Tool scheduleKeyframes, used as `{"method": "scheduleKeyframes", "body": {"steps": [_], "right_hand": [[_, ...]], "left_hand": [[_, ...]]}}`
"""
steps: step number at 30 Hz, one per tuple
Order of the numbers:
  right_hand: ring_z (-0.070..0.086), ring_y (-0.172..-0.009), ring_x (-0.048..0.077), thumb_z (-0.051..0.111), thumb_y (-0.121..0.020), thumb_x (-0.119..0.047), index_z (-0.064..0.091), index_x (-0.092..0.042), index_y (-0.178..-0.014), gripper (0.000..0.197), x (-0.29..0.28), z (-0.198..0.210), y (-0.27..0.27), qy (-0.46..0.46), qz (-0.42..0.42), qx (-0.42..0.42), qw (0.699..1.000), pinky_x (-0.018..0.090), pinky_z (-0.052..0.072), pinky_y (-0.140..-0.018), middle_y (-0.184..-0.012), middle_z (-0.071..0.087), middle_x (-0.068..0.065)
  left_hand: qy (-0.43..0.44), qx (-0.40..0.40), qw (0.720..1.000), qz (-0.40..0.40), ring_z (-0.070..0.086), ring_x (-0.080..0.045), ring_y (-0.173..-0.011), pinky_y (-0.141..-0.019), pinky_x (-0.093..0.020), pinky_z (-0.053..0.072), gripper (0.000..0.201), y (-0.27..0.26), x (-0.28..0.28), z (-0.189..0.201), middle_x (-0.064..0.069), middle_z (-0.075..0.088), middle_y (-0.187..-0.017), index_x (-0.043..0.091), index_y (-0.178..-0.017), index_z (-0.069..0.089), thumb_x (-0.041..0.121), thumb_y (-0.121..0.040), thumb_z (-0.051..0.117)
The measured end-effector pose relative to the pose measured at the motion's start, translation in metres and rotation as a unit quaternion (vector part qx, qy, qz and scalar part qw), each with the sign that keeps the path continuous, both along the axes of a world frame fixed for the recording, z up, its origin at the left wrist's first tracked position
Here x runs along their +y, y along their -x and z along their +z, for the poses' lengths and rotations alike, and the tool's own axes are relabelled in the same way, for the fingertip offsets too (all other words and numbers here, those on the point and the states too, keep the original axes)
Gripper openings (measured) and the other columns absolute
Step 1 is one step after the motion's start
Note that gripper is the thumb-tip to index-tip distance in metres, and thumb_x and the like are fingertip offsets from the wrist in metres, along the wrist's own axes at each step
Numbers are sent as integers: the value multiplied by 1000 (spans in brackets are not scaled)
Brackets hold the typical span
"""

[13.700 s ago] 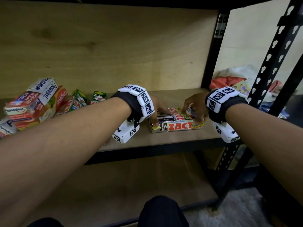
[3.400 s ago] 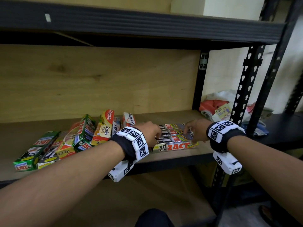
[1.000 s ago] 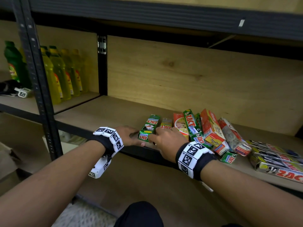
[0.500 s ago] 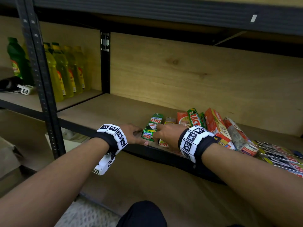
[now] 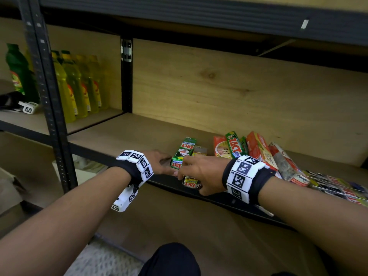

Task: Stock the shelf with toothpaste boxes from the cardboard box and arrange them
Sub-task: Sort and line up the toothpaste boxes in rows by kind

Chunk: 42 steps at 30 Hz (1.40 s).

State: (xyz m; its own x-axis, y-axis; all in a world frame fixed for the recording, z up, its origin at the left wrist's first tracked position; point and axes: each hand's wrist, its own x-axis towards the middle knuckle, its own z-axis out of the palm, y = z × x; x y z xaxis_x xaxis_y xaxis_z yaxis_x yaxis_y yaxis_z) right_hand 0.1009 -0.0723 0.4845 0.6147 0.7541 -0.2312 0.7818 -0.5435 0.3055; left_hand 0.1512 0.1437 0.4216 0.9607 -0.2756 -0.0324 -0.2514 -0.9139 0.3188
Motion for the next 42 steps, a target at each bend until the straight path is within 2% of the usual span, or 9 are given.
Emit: {"method": "scheduleKeyframes", "body": {"steps": [6, 11, 15, 19, 23, 29, 33, 36, 42], "right_hand": [[50, -113, 29, 69, -84, -5, 43, -32, -136, 64, 1, 2, -2, 29, -17, -15, 999, 48, 55, -80, -131, 42, 3], [50, -113, 21, 70, -84, -13, 52, -32, -130, 53, 0, 14, -4, -54, -3, -16, 998, 31, 42, -72, -124, 49, -2], [50, -105, 9, 76, -80, -20, 55, -28, -126, 50, -7, 35, 0, -198, -38, 12, 979, 28, 49, -86, -118, 55, -5], [56, -96, 9, 80, -79, -26, 54, -25, -127, 54, -13, 63, 5, -309, -107, 16, 945, 22, 49, -80, -118, 59, -5], [65, -90, 12, 83, -77, -34, 57, -19, -123, 54, -20, 81, 3, -422, -218, 38, 879, 27, 57, -75, -113, 66, -3], [75, -85, 30, 86, -76, -22, 56, -11, -79, 32, -28, 83, 1, -653, -324, 189, 658, 42, 61, -82, -89, 72, 13], [75, -86, 27, 87, -74, -18, 63, 5, -102, 43, -39, 85, -1, -726, -342, 267, 534, 35, 63, -75, -105, 72, 21], [76, -80, 24, 88, -73, -24, 59, 1, -116, 58, -50, 88, -3, -742, -350, 273, 502, 30, 62, -66, -111, 69, 16], [66, -77, 24, 84, -77, -35, 61, -3, -113, 53, -69, 87, 0, -733, -356, 276, 510, 36, 62, -72, -98, 63, 10]], "left_hand": [[6, 0, 1000, -10, 61, -11, -92, -81, -30, 49, 37, 1, 1, -1, 13, 64, -100, 52, -95, 52, 82, -72, 54], [43, -16, 999, -1, 62, -10, -91, -76, -26, 48, 27, 8, 0, 1, 15, 64, -97, 53, -87, 53, 74, -74, 63], [69, -59, 996, 23, 52, -15, -126, -98, -24, 42, 90, 13, -1, 4, 3, 54, -140, 26, -143, 45, 60, -67, 80], [94, -109, 990, 17, 46, -16, -132, -109, -31, 37, 107, 16, -8, 15, 0, 48, -147, 22, -149, 37, 62, -61, 82], [74, -156, 985, -22, 49, -13, -128, -110, -49, 36, 106, 19, -23, 18, 7, 53, -141, 35, -143, 39, 90, -54, 59], [161, -170, 971, -51, 58, -3, -114, -100, -32, 49, 102, 23, -46, 20, 15, 61, -129, 34, -138, 44, 82, -53, 73], [206, -165, 961, -82, 63, 5, -101, -91, -23, 52, 79, 30, -55, 22, 15, 67, -117, 31, -133, 48, 60, -66, 81], [223, -173, 957, -68, 65, 5, -93, -86, -29, 56, 60, 27, -56, 28, 12, 69, -107, 25, -123, 52, 44, -74, 81], [356, -151, 921, -49, 70, -4, -95, -87, -32, 57, 45, 24, -51, 40, 11, 74, -102, 28, -111, 64, 41, -72, 83]]}}
